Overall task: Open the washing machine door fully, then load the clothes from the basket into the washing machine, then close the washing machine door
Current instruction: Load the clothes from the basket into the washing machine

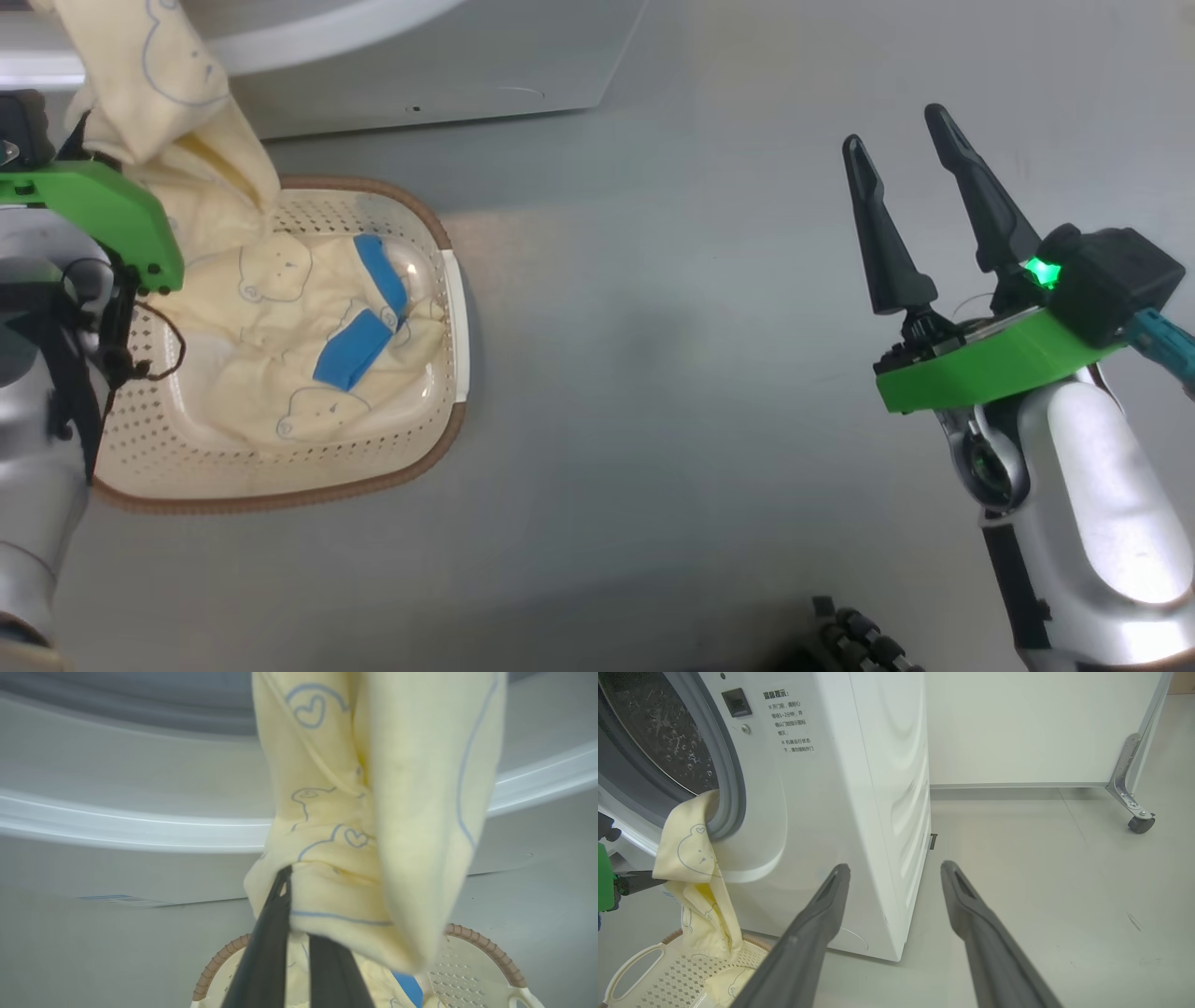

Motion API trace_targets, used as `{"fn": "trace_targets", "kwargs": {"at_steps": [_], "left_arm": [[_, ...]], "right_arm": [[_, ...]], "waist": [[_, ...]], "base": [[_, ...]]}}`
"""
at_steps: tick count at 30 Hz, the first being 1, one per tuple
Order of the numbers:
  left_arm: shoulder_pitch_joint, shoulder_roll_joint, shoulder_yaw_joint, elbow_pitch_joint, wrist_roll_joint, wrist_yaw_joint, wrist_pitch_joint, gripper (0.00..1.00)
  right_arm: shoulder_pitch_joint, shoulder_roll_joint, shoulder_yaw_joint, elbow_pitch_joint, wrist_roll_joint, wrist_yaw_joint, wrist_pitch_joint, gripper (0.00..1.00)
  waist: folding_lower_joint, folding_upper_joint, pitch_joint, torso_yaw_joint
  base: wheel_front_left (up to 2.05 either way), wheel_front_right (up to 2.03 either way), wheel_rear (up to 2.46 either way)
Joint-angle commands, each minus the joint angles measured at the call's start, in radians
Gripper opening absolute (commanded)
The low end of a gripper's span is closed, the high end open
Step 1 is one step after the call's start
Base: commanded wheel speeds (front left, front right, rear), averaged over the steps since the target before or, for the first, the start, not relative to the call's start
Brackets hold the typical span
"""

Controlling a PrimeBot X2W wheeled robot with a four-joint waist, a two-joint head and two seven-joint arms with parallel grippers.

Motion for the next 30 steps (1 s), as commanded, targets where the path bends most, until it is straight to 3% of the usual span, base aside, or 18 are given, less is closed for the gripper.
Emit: {"fn": "trace_targets", "kwargs": {"at_steps": [1,13,23,30], "left_arm": [[-0.017,0.062,0.01,-0.042,0.005,0.001,-0.004,0.0],[-0.036,0.154,-0.015,-0.282,-0.033,0.004,0.105,0.0],[-0.072,0.283,0.029,-0.57,-0.057,0.078,0.275,0.0],[-0.137,0.339,0.082,-0.636,-0.085,0.109,0.327,0.0]], "right_arm": [[0.035,-0.005,0.004,-0.031,-0.006,-0.003,-0.005,1.0],[0.062,-0.005,-0.017,-0.04,0.007,-0.003,0.001,1.0],[0.062,-0.005,0.015,-0.039,0.031,-0.003,-0.003,1.0],[0.044,-0.005,0.052,-0.03,0.057,-0.003,-0.008,1.0]], "waist": [[0.0,0.0,-0.015,0.015],[0.0,0.0,-0.057,0.046],[0.0,0.0,-0.047,0.001],[0.0,0.0,-0.004,-0.057]], "base": [[0.0,0.0,0.0],[0.0,0.0,0.0],[0.0,0.0,0.0],[0.0,0.0,0.0]]}}
